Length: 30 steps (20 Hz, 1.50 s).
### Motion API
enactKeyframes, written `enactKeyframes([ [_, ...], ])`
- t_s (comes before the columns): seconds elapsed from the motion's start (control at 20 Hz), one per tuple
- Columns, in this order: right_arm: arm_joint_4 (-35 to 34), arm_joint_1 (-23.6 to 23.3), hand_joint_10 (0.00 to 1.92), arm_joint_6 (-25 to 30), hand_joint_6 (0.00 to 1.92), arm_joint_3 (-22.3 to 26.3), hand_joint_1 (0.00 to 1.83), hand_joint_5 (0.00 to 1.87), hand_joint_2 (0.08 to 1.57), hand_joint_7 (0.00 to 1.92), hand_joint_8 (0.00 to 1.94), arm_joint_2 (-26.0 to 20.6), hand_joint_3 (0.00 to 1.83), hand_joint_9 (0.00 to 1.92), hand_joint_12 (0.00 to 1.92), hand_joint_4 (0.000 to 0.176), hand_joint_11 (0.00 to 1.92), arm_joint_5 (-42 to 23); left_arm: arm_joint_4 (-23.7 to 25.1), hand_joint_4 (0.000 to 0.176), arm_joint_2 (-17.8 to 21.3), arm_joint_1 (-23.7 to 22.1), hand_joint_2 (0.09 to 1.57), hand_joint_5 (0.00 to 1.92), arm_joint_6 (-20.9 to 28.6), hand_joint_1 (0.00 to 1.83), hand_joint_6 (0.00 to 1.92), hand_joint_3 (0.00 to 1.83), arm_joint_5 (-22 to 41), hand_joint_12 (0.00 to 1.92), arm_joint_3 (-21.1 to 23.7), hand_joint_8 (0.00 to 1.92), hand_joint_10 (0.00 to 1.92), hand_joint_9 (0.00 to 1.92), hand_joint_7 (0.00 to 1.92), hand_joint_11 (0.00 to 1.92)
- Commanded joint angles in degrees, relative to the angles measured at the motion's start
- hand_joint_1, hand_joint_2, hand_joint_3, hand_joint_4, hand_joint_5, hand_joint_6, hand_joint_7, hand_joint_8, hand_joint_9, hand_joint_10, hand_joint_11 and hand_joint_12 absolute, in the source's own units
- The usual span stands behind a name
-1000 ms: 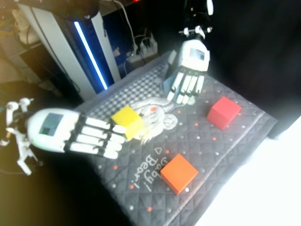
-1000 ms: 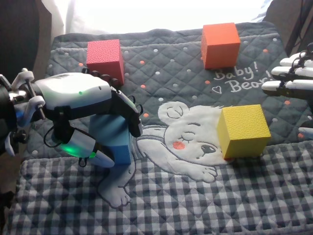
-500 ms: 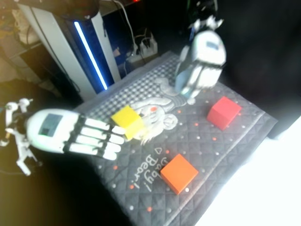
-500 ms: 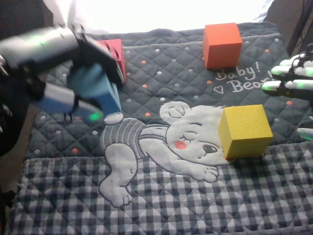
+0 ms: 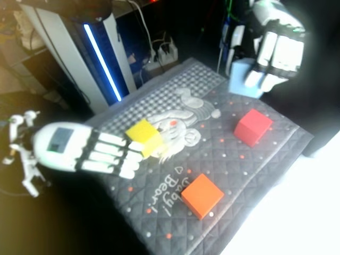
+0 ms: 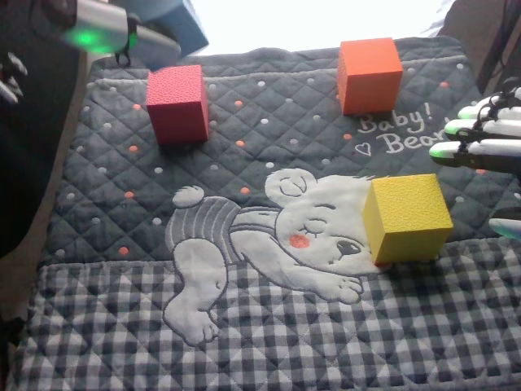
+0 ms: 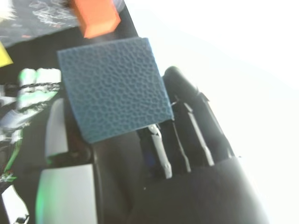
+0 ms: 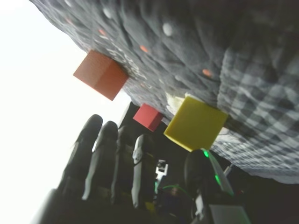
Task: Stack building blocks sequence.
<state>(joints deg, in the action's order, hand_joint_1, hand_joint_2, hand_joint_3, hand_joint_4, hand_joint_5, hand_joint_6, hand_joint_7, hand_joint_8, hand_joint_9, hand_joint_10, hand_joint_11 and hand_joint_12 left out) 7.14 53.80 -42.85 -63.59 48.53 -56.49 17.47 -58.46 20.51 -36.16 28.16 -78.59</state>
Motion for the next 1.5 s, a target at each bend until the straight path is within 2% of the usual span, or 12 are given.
enactKeyframes([
  [0.0, -2.0, -0.6, 0.01, 0.2, 0.01, -0.3, 0.69, 0.39, 1.31, 0.31, 0.01, -0.1, 0.00, 0.28, 0.61, 0.030, 0.05, -6.5, -1.4, 0.000, -0.6, -1.2, 1.07, 1.04, 0.0, 1.38, 0.80, 0.00, 3.4, 1.32, -0.8, 0.76, 1.11, 1.02, 1.09, 0.81],
  [0.05, -2.0, -0.6, 0.01, 0.2, 0.01, -0.3, 0.69, 0.39, 1.31, 0.31, 0.01, -0.1, 0.00, 0.28, 0.61, 0.030, 0.05, -6.5, -1.4, 0.000, -0.8, -1.2, 1.07, 1.04, 0.0, 1.38, 0.80, 0.00, 3.3, 1.32, -0.9, 0.76, 1.11, 1.02, 1.09, 0.81],
  [0.15, -2.0, -0.6, 0.00, 0.2, 0.00, -0.4, 0.68, 0.37, 1.31, 0.28, 0.00, 0.0, 0.00, 0.26, 0.59, 0.057, 0.03, -6.5, -1.4, 0.000, -2.3, -1.8, 1.07, 0.99, 0.0, 1.39, 0.88, 0.00, 1.2, 1.24, -2.8, 0.79, 1.08, 1.01, 1.08, 0.80],
  [0.4, -2.0, -0.6, 0.00, 0.4, 0.00, -0.4, 0.60, 0.37, 1.30, 0.26, 0.00, 0.1, 0.00, 0.22, 0.44, 0.092, 0.06, -6.5, -1.3, 0.000, -4.7, -1.8, 1.02, 1.17, 0.0, 1.40, 0.51, 0.00, -3.8, 1.04, -5.8, 0.65, 0.95, 1.15, 1.16, 0.94],
  [0.45, -2.0, -0.6, 0.00, 0.4, 0.00, -0.4, 0.61, 0.38, 1.30, 0.26, 0.00, 0.1, 0.00, 0.20, 0.43, 0.084, 0.05, -6.5, -1.3, 0.000, -5.2, -1.7, 1.02, 1.19, 0.0, 1.40, 0.44, 0.00, -4.8, 1.01, -6.4, 0.63, 0.95, 1.15, 1.18, 0.91],
  [0.55, -2.0, -0.6, 0.01, 0.4, 0.00, -0.5, 0.66, 0.39, 1.29, 0.28, 0.01, 0.2, 0.00, 0.22, 0.43, 0.054, 0.06, -6.5, -0.7, 0.000, -6.6, -1.6, 1.02, 1.18, -0.1, 1.40, 0.49, 0.00, -6.6, 1.02, -7.6, 0.60, 0.95, 1.14, 1.18, 0.90],
  [0.7, -2.0, -0.6, 0.00, 0.4, 0.00, -0.5, 0.62, 0.38, 1.30, 0.27, 0.00, 0.2, 0.00, 0.22, 0.44, 0.065, 0.06, -6.5, -0.3, 0.000, -8.4, -1.5, 1.02, 1.26, -0.1, 1.40, 0.32, 0.00, -8.8, 1.16, -9.3, 0.59, 1.01, 1.12, 1.19, 0.87],
  [0.85, -2.0, -0.6, 0.00, 0.4, 0.00, -0.5, 0.65, 0.39, 1.29, 0.26, 0.00, 0.3, 0.00, 0.19, 0.42, 0.058, 0.04, -6.5, -0.2, 0.000, -9.4, -1.4, 1.01, 1.27, -0.1, 1.41, 0.27, 0.00, -9.5, 1.14, -10.1, 0.53, 0.97, 1.15, 1.23, 0.87],
  [0.95, -2.0, -0.6, 0.00, 0.4, 0.00, -0.6, 0.65, 0.38, 1.29, 0.27, 0.00, 0.4, 0.00, 0.19, 0.42, 0.068, 0.04, -6.5, 0.7, 0.000, -9.9, -1.4, 1.04, 1.11, -0.1, 1.40, 0.62, 0.00, -10.3, 1.07, -10.2, 0.62, 1.02, 1.08, 1.16, 0.85],
  [1.05, -2.0, -0.6, 0.00, 0.4, 0.00, -0.6, 0.65, 0.37, 1.29, 0.26, 0.00, 0.5, 0.00, 0.16, 0.40, 0.067, 0.01, -6.5, 1.2, 0.000, -10.2, -1.4, 1.05, 1.10, -0.1, 1.40, 0.62, 0.00, -10.9, 1.19, -10.4, 0.71, 1.11, 1.02, 1.11, 0.79],
  [1.25, -2.0, -0.6, 0.00, 0.5, 0.00, -0.6, 0.61, 0.37, 1.30, 0.26, 0.00, 0.5, 0.00, 0.18, 0.42, 0.062, 0.03, -6.5, 1.3, 0.000, -10.5, -1.2, 1.06, 1.08, -0.1, 1.40, 0.63, 0.00, -12.0, 1.22, -11.0, 0.71, 1.15, 1.02, 1.11, 0.83],
  [1.45, -2.0, -0.6, 0.01, 0.5, 0.00, -0.6, 0.64, 0.38, 1.30, 0.27, 0.00, 0.5, 0.00, 0.21, 0.43, 0.054, 0.06, -6.5, 1.3, 0.000, -10.5, -1.0, 1.06, 1.05, -0.1, 1.40, 0.67, 0.00, -12.1, 1.13, -11.0, 0.70, 1.13, 1.03, 1.11, 0.87],
])
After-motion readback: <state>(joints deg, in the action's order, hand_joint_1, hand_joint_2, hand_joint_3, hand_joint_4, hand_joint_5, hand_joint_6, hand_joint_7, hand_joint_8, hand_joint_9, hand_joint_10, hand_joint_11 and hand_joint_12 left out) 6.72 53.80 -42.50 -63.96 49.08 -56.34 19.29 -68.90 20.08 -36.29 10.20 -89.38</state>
